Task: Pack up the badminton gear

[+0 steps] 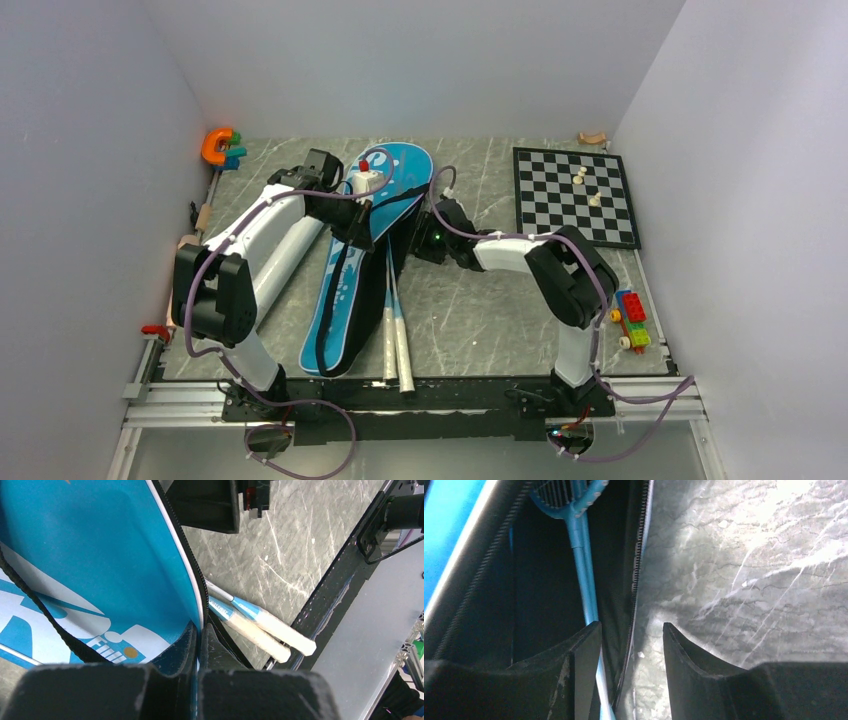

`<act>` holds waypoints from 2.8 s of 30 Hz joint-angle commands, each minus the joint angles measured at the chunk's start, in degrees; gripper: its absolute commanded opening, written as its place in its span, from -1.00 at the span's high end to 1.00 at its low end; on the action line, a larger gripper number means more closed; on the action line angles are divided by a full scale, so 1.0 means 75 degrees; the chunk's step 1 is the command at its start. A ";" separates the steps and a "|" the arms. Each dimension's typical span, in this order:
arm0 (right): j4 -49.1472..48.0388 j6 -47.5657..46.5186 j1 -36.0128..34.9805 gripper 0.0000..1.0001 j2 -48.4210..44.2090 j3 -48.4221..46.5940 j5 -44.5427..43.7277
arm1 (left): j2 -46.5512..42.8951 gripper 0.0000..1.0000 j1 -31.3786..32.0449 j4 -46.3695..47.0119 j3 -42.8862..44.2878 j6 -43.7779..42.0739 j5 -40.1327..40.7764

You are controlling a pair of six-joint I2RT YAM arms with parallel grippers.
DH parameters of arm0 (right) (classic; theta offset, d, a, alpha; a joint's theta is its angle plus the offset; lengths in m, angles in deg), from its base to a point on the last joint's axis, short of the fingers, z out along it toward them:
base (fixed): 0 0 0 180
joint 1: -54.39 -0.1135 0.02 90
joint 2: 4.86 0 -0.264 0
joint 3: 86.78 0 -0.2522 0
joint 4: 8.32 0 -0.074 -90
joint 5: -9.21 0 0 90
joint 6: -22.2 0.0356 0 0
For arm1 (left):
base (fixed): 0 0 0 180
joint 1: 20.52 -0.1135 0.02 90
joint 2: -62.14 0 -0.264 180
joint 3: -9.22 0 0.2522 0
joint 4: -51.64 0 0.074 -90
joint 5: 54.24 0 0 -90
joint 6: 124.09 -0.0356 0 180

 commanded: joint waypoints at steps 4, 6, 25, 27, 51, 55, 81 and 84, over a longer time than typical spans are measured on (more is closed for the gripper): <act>-0.0679 0.0379 -0.0005 0.09 0.0640 -0.0231 0.0278 | -0.0438 1.00 0.0048 -0.0101 -0.0002 -0.0046 -0.0623; -0.0839 0.0417 0.0001 0.16 0.0827 -0.0284 0.0412 | -0.0454 1.00 0.0057 -0.0085 -0.0012 -0.0040 -0.0655; -0.0871 -0.0071 0.0259 1.00 -0.1629 0.0754 0.0971 | -0.0240 0.69 0.0085 0.0404 -0.0320 -0.0232 -0.0444; -0.0615 -0.0086 0.0256 1.00 -0.1942 0.0792 0.1012 | -0.0247 0.59 0.0132 0.0364 0.0007 -0.0105 -0.0489; 0.1017 -0.0140 -0.0030 1.00 -0.2809 0.0087 0.0818 | -0.0847 -0.99 0.1742 0.2030 -0.1173 -0.0423 -0.0378; 0.1063 -0.0086 -0.0062 1.00 -0.2891 0.0045 0.0871 | -0.1173 -0.99 0.1932 0.2352 -0.1484 -0.0463 -0.0053; 0.1585 0.0709 -0.0086 1.00 -0.3185 -0.0281 0.0976 | -0.1205 -0.99 0.3082 0.3487 -0.2089 -0.0418 0.2584; 0.1726 0.0803 -0.0125 1.00 -0.3267 -0.0377 0.0787 | -0.1099 -0.99 0.3226 0.3371 -0.1906 -0.0335 0.2901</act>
